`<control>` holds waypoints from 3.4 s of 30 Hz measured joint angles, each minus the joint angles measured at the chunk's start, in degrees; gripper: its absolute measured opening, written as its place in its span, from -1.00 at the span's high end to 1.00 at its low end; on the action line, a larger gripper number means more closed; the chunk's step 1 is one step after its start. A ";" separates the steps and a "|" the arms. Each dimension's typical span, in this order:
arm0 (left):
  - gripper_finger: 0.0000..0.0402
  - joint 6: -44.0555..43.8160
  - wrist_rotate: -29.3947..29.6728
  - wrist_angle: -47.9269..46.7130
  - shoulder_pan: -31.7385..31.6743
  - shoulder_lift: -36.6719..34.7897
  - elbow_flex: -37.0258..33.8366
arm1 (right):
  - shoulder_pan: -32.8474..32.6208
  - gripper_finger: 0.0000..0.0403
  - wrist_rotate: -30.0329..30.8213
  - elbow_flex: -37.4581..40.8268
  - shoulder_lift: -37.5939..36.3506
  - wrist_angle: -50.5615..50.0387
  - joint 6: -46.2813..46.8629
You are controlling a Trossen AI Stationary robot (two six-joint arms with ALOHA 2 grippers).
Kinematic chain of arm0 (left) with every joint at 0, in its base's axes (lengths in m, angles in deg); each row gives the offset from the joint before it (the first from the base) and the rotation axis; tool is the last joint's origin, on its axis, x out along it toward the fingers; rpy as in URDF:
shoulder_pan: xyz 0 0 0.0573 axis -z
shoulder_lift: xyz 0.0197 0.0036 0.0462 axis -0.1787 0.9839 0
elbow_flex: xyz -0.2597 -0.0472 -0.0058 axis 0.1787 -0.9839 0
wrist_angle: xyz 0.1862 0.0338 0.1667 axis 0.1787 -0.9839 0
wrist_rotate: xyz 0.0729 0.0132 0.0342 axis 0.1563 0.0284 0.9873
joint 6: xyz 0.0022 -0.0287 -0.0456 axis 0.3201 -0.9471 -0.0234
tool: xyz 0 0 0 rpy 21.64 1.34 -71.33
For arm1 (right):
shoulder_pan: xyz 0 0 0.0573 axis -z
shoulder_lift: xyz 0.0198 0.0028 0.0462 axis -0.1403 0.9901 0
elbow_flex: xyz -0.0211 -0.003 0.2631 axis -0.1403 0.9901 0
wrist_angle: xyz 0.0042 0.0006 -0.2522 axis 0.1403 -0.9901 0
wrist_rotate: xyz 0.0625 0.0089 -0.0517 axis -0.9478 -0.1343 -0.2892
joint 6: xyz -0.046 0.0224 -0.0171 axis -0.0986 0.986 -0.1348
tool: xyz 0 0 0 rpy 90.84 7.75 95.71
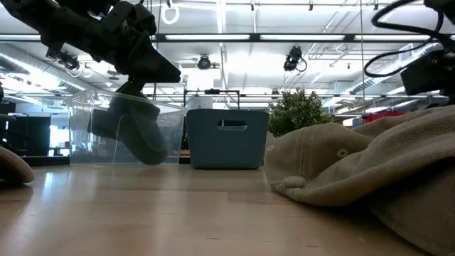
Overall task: Pick & Place hat
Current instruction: Put the blue cap into the transparent bin
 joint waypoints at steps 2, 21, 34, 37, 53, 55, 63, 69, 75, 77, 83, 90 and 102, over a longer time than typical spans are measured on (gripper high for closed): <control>0.57 0.00 0.00 0.00 0.00 0.00 0.00 | 0.00 0.70 0.00 0.00 0.00 1.58 -0.01; 0.57 -0.66 -0.02 0.31 -0.02 0.00 0.02 | 6.46 0.97 18.63 -20.41 -0.01 1.67 -32.12; 0.56 14.45 -0.39 11.45 0.04 0.02 0.04 | 21.93 0.97 14.46 -24.04 4.58 19.39 -54.64; 0.49 19.05 -2.04 14.95 0.04 0.02 0.18 | 25.46 0.97 10.41 -24.05 9.00 23.42 -54.03; -0.19 17.67 -3.72 16.46 -0.31 7.66 0.22 | 28.76 0.95 2.73 -27.25 23.94 39.94 -54.85; -0.21 17.05 -3.72 17.00 -0.24 9.26 0.22 | 28.76 0.95 2.90 -27.81 24.51 39.95 -55.76; -0.21 17.29 -3.77 24.61 0.20 11.95 0.17 | 28.76 0.94 2.91 -28.28 25.03 37.03 -56.10; -0.18 14.93 -3.90 27.40 1.07 11.87 0.24 | 28.76 0.94 2.93 -28.28 25.03 35.53 -56.04; -0.18 11.39 -3.80 25.92 1.05 14.17 0.22 | 28.76 0.94 2.93 -28.28 25.03 40.75 -56.72; -0.18 11.40 -3.76 25.79 1.05 15.63 0.22 | 28.70 0.94 2.73 -28.28 25.03 42.62 -56.96; -0.18 11.68 -3.70 26.18 1.05 18.85 0.28 | 28.70 0.94 1.06 -28.28 25.03 44.18 -57.04; -0.02 11.96 -3.82 26.01 0.98 19.39 0.31 | 28.65 0.94 0.10 -28.24 25.03 46.78 -57.04; 0.81 12.04 -4.16 25.61 1.07 19.39 0.28 | 28.09 0.91 -0.06 -28.22 25.03 48.09 -60.00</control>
